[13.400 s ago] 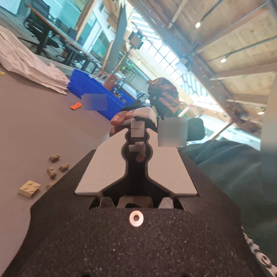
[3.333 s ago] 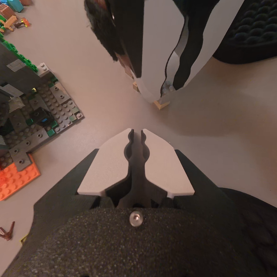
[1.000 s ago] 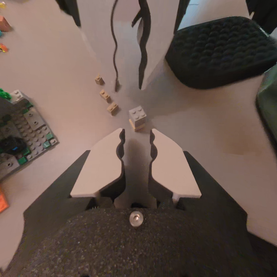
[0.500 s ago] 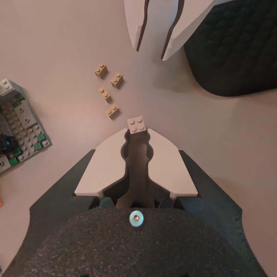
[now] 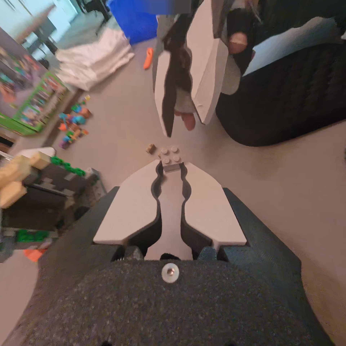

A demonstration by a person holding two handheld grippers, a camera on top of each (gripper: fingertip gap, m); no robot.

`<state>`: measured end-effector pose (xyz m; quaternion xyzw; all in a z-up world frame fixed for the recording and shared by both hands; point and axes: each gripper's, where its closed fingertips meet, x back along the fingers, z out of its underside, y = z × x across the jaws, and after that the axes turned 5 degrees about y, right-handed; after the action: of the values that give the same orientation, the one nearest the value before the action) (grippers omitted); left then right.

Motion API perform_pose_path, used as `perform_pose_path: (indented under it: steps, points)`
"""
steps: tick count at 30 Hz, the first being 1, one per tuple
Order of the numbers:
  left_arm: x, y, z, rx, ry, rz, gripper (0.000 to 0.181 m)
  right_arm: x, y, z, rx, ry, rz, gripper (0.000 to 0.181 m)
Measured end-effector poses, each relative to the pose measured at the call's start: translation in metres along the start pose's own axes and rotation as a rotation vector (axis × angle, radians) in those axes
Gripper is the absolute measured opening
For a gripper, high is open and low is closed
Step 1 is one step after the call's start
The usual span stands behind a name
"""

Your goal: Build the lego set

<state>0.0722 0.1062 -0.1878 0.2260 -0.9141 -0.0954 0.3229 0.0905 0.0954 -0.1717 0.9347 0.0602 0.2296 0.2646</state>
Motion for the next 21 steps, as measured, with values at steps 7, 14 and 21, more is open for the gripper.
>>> perform_pose_path:
  steps: [7, 14, 21]
  points:
    - [0.009, -0.004, -0.019, -0.206, -0.02, -0.14, 0.018, -0.023, 0.022, -0.011, -0.191, -0.056, -0.091, 0.067]
    - [0.016, -0.004, -0.023, -0.419, 0.039, -0.277, 0.017, -0.024, 0.022, -0.017, -0.092, -0.053, -0.013, 0.054]
    - [0.014, -0.004, -0.023, -0.523, 0.072, -0.334, 0.017, -0.026, 0.02, -0.018, 0.063, -0.048, 0.086, 0.037]
